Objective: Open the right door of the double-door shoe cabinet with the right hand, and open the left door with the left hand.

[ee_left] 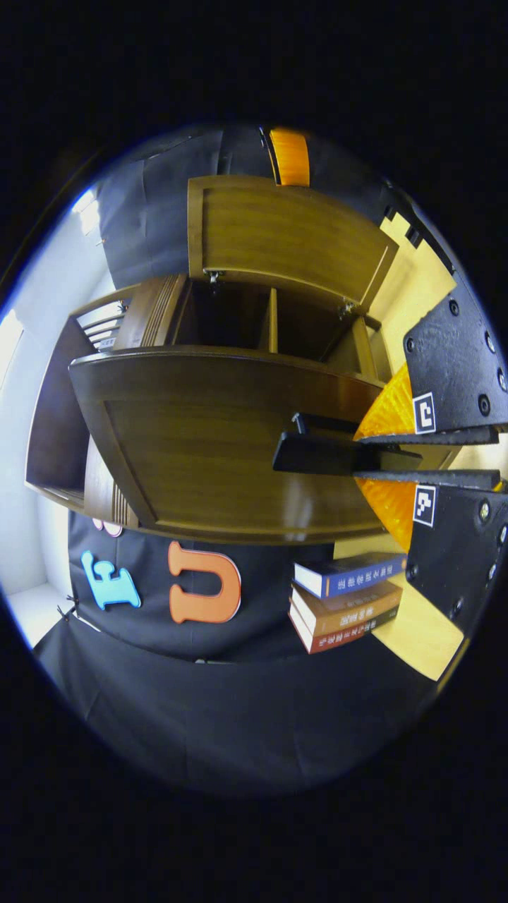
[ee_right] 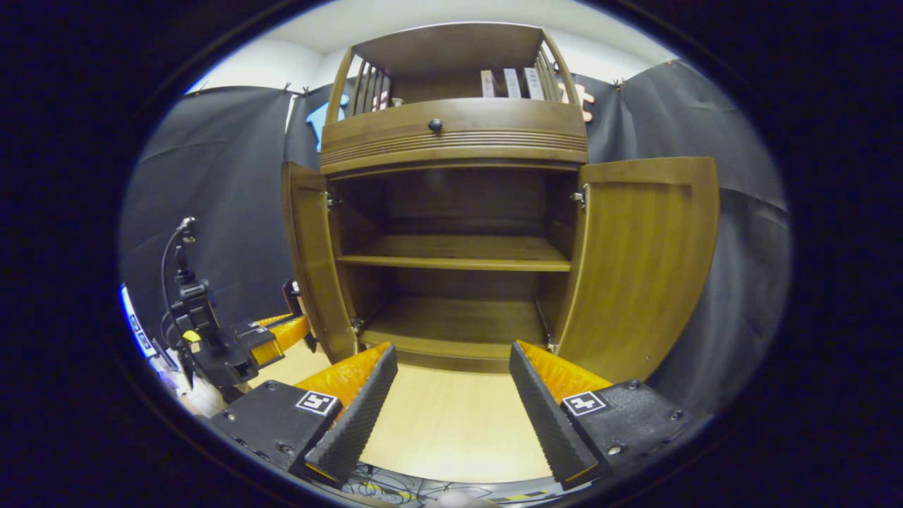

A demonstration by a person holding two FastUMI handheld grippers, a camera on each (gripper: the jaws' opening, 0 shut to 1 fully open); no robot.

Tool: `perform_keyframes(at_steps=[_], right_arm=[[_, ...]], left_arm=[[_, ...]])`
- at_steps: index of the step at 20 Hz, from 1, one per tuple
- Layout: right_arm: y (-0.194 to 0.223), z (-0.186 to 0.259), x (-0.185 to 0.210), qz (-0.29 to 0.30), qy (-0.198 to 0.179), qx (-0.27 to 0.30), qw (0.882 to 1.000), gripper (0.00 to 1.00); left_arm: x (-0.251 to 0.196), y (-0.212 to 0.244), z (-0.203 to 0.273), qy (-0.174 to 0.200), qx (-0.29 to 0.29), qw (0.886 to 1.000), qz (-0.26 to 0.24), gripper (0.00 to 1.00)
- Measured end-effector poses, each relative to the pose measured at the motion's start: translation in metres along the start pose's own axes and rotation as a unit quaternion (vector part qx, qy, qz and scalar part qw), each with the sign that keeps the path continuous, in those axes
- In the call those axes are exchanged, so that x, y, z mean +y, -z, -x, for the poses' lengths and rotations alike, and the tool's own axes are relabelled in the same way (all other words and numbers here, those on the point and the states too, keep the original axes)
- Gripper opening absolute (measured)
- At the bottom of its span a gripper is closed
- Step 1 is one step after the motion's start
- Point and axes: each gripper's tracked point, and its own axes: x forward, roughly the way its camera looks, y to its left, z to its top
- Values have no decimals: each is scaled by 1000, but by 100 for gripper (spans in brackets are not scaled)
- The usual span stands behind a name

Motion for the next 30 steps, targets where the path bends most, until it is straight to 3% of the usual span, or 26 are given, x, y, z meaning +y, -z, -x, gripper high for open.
perform_keyframes(at_steps=[5, 7, 8, 9, 10, 12, 15, 27, 28, 29, 30], right_arm=[[3, -3, 19, 12, -24, 3, 1000, 100], [5, -4, 24, 11, -33, 4, 999, 100], [4, -4, 25, 11, -37, 4, 999, 100], [4, -5, 27, 11, -39, 4, 999, 100], [4, -5, 28, 12, -42, 5, 999, 100], [5, -4, 28, 14, -47, 6, 999, 100], [8, -2, 27, 13, -49, 10, 999, 100], [14, 2, 3, 4, -33, 15, 999, 100], [13, 3, 0, 3, -31, 15, 999, 100], [14, 2, -2, 3, -30, 16, 999, 100], [13, 3, -4, 1, -30, 15, 999, 100]], left_arm=[[37, -11, 24, -32, -26, 999, -3, 12], [63, -8, 32, -65, -25, 998, 0, 1], [75, -8, 34, -75, -21, 997, -3, 10], [84, -8, 38, -82, -21, 996, -6, 10], [94, -10, 39, -86, -25, 996, -6, 0], [110, -9, 41, -88, -26, 996, 1, 0], [120, -10, 41, -66, -37, 997, 11, 0], [145, -10, 42, 15, -24, 999, -31, 0], [147, -10, 44, 11, -22, 999, -33, 10], [152, -12, 46, 2, -22, 999, -39, 5], [154, -12, 50, -2, -21, 999, -44, 21]])
